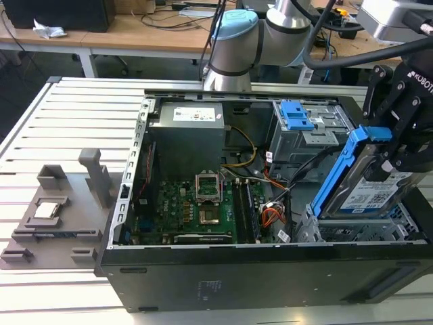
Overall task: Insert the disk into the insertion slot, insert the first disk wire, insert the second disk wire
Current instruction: 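Insert the disk into the insertion slot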
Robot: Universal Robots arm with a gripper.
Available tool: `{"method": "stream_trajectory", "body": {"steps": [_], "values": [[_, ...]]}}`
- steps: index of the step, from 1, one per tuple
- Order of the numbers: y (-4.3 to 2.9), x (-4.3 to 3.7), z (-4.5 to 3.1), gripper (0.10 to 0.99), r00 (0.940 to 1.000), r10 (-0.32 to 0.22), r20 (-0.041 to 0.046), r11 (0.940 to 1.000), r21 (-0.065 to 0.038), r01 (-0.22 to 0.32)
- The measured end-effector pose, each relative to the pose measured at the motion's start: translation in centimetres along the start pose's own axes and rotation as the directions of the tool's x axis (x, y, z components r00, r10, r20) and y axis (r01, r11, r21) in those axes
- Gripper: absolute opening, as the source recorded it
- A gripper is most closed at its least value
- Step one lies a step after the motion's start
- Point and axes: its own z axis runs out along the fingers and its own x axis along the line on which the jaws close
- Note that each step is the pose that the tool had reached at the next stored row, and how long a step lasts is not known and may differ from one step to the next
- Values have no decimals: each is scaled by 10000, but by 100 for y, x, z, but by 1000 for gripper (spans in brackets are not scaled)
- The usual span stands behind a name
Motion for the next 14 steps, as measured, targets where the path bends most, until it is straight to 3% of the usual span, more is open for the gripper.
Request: {"method": "stream_trajectory", "body": {"steps": [14], "values": [[-6,1,157,361,10000,0,0,10000,0,0]]}}
